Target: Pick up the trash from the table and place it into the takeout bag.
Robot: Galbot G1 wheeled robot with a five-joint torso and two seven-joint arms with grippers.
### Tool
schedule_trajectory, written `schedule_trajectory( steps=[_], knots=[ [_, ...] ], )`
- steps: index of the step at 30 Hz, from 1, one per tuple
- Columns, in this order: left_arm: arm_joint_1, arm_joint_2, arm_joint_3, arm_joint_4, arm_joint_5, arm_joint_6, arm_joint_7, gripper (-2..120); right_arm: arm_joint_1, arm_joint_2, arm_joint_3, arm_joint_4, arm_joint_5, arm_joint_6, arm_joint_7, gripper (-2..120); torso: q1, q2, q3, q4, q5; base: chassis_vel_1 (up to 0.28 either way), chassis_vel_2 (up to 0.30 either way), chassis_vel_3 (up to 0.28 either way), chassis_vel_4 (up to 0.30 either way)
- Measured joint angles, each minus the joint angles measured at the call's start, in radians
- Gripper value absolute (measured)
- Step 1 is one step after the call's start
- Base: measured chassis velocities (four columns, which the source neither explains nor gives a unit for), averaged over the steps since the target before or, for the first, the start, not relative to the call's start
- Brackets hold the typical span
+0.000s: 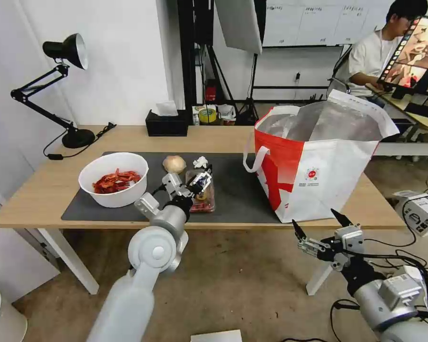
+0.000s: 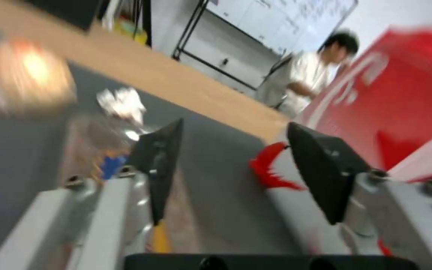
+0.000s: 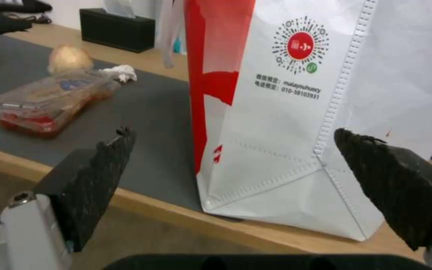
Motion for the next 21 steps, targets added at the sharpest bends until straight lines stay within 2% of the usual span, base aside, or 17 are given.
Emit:
schedule_trajectory(
  steps=[1, 3, 4, 7, 8, 11, 12, 14, 16, 21],
  knots=[
    [0.0, 0.0, 0.0, 0.0, 0.0, 0.0, 0.0, 54, 0.0, 0.0, 0.0, 0.0, 0.0, 0.0, 0.0, 100, 0.0, 0.0, 0.0, 0.0, 0.0, 0.0, 0.0, 0.0, 0.0],
    [-0.02, 0.05, 0.037, 0.02, 0.124, 0.001, 0.033, 44, 0.002, 0.0, -0.005, 0.002, 0.049, -0.014, 0.017, 100, 0.0, 0.0, 0.0, -0.0001, 0.0, 0.0, 0.0, 0.0, 0.0],
    [-0.02, 0.05, 0.037, 0.02, 0.124, 0.001, 0.033, 44, 0.002, 0.0, -0.005, 0.002, 0.049, -0.014, 0.017, 100, 0.0, 0.0, 0.0, -0.0001, 0.0, 0.0, 0.0, 0.0, 0.0],
    [-0.035, 0.107, 0.067, 0.035, 0.231, 0.016, 0.078, 28, 0.01, -0.005, -0.007, -0.005, 0.068, -0.022, 0.024, 100, 0.0, 0.0, 0.0, -0.0001, 0.0, 0.0, 0.0, 0.0, 0.0],
    [-0.035, 0.107, 0.067, 0.035, 0.231, 0.016, 0.078, 28, 0.01, -0.005, -0.007, -0.005, 0.068, -0.022, 0.024, 100, 0.0, 0.0, 0.0, -0.0001, 0.0, 0.0, 0.0, 0.0, 0.0],
    [-0.038, 0.145, 0.08, 0.042, 0.254, 0.039, 0.113, 15, 0.026, -0.008, -0.015, -0.016, 0.07, -0.025, 0.025, 100, 0.0, 0.0, 0.0, -0.0001, 0.0001, 0.0, 0.0, 0.0, 0.0],
    [-0.038, 0.145, 0.08, 0.042, 0.254, 0.039, 0.113, 15, 0.026, -0.008, -0.015, -0.016, 0.07, -0.025, 0.025, 100, 0.0, 0.0, 0.0, -0.0001, 0.0001, 0.0, 0.0, 0.0, 0.0],
    [-0.041, 0.165, 0.086, 0.045, 0.255, 0.048, 0.141, 5, 0.037, -0.013, -0.022, -0.026, 0.074, -0.027, 0.026, 100, 0.0, 0.0, 0.0, -0.0001, 0.0001, 0.0, 0.0, 0.0, 0.0],
    [-0.044, 0.177, 0.091, 0.048, 0.255, 0.051, 0.154, 1, 0.045, -0.016, -0.025, -0.032, 0.082, -0.029, 0.027, 100, 0.0, 0.0, 0.0, 0.0, 0.0001, 0.0, 0.0, 0.0, 0.0],
    [-0.056, 0.209, 0.105, 0.056, 0.247, 0.055, 0.199, 0, 0.066, -0.024, -0.037, -0.043, 0.117, -0.043, 0.033, 100, 0.0, 0.0, 0.0, -0.0001, 0.0001, 0.0, 0.0, 0.0, 0.0]
  ],
)
